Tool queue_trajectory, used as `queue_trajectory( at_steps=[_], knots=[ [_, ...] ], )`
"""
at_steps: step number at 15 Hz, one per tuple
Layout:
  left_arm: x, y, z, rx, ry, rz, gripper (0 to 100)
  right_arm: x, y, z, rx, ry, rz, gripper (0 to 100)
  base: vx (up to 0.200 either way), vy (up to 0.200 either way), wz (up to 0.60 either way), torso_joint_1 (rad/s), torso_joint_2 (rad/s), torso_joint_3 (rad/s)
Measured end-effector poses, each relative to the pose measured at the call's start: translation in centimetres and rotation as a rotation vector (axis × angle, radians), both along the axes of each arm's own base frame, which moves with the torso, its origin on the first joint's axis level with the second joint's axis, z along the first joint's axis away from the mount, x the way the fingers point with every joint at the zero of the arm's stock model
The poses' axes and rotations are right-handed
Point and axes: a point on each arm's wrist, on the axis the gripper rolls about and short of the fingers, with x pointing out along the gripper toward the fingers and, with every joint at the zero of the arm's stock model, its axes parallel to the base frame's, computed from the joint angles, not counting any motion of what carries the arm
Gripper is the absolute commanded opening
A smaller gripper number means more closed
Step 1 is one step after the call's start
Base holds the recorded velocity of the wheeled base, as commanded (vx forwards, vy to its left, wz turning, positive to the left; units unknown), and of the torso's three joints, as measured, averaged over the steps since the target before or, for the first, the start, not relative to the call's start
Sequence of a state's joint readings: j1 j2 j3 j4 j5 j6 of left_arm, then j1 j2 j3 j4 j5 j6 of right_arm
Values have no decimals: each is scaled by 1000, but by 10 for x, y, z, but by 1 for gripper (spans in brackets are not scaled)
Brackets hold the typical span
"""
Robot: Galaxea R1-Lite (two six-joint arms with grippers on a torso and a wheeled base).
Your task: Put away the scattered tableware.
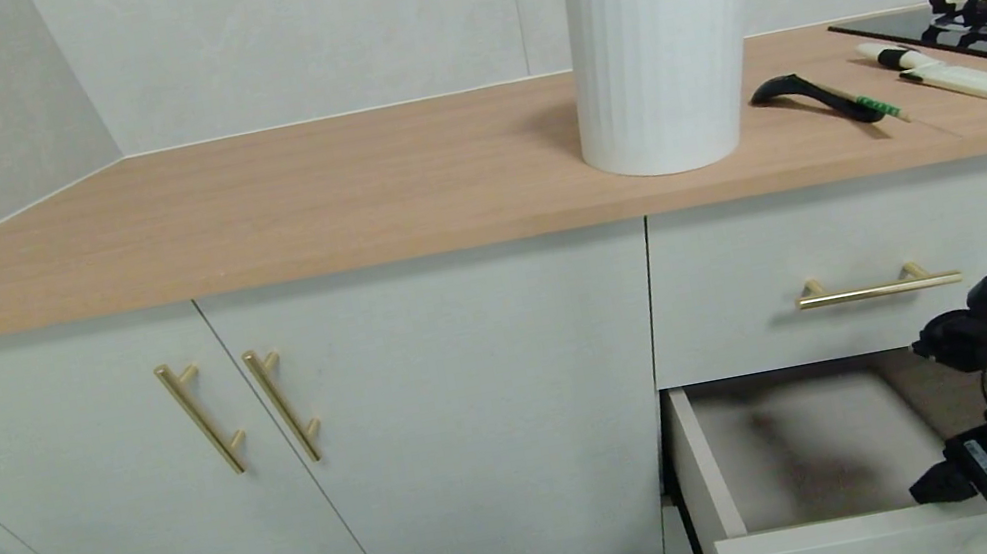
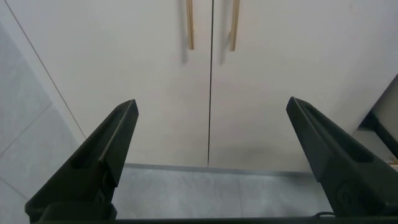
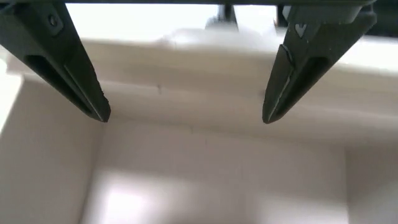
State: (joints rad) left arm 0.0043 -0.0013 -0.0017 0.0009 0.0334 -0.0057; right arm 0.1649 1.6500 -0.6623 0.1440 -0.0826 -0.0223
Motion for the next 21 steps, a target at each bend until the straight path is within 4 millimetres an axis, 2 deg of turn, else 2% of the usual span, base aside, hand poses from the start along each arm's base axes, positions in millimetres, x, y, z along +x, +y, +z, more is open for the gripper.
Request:
queue_trajectory(
  at_steps=[3,6,12,17,19,21],
  knots=[
    [0,0,0,0,1,0,100,-23,-2,8,-36,95,58,100,0,0,0,0,0,0],
    [0,0,0,0,0,0,100,-30,-4,11,-55,130,79,100,0,0,0,0,0,0],
    [0,0,0,0,0,1,100,-53,-8,17,-107,371,137,100,0,0,0,0,0,0],
    [0,0,0,0,0,1,100,-51,-7,31,-101,308,133,100,0,0,0,0,0,0],
    [0,0,0,0,0,1,100,-58,-8,50,-82,223,117,100,0,0,0,0,0,0],
    [0,0,0,0,1,0,100,-69,-10,81,-48,76,93,100,0,0,0,0,0,0]
  ],
)
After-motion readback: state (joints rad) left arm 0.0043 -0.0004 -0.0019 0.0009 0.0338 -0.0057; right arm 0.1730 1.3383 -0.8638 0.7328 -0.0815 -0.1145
